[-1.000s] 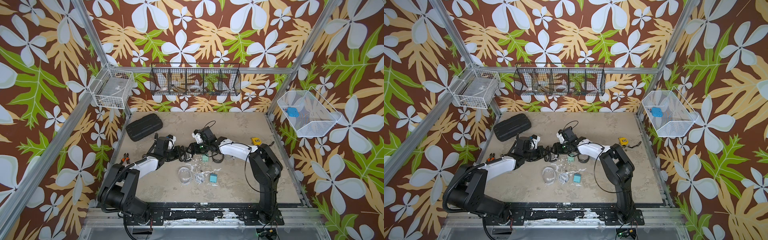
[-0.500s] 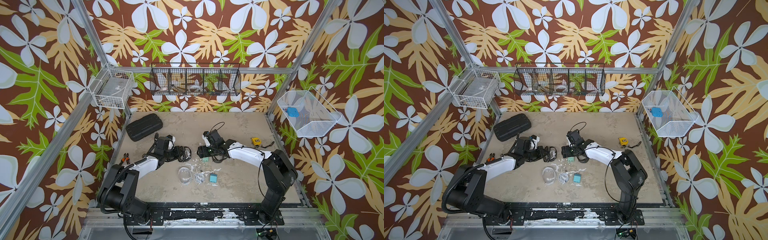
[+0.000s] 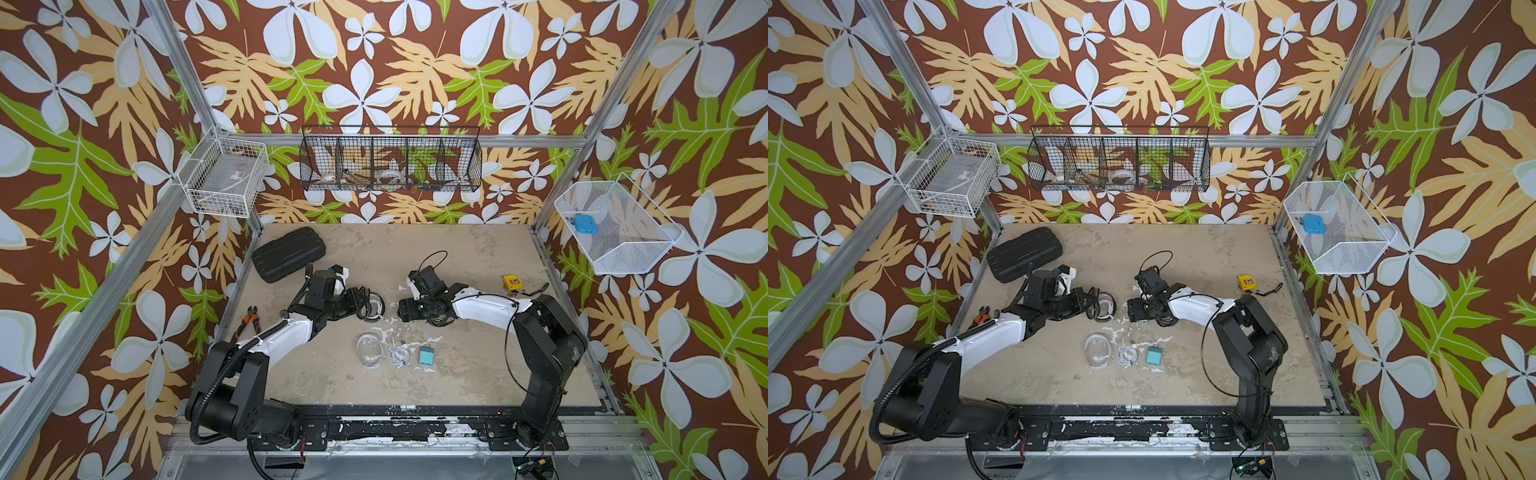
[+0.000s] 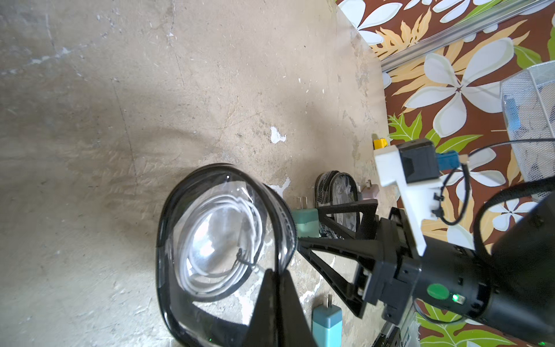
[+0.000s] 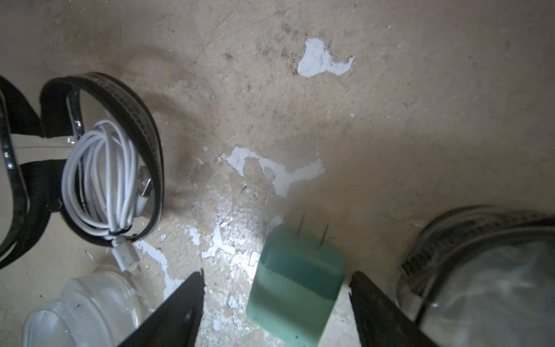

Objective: Pack away charging kits
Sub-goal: Pick up the plug from the center of the board.

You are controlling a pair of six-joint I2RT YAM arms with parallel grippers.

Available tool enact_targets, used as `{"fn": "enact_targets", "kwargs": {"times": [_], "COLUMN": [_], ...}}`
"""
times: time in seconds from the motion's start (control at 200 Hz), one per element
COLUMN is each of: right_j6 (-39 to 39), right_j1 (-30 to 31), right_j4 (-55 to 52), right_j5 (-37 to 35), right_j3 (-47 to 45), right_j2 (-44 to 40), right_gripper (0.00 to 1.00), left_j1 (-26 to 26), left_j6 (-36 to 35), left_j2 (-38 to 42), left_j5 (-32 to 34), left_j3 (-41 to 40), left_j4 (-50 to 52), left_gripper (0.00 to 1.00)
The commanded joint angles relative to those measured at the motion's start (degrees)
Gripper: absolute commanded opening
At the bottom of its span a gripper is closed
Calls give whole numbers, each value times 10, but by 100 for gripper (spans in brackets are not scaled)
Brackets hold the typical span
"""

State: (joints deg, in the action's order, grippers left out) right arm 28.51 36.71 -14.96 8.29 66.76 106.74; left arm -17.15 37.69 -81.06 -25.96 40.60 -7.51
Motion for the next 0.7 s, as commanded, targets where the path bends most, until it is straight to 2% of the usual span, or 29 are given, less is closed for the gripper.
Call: {"fn": "enact_targets", "kwargs": {"times": [0.0, 0.195, 0.415, 0.596, 0.696], "right_j6": [0, -2, -7, -17, -9], "right_j1": [-1, -1, -2, -2, -1], "right_j4": [6, 15, 15, 5, 10], "right_j5": [3, 4, 0, 8, 39], "right_j3": [4, 8, 12, 16, 22], "right_j2": [10, 25, 31, 12, -6], "right_gripper": [77, 66, 29, 22, 23], "left_j1": [0, -1, -1, -1, -1], "left_j6": [3, 2, 2, 13, 24], "left_j2": [3, -5, -22, -42, -46], "left_j5": [-2, -3, -8, -32, -49], "left_j3": [1, 0, 4, 4, 2], "left_j4": [2, 0, -10, -31, -43], "left_gripper": [0, 0, 0, 0, 0]}}
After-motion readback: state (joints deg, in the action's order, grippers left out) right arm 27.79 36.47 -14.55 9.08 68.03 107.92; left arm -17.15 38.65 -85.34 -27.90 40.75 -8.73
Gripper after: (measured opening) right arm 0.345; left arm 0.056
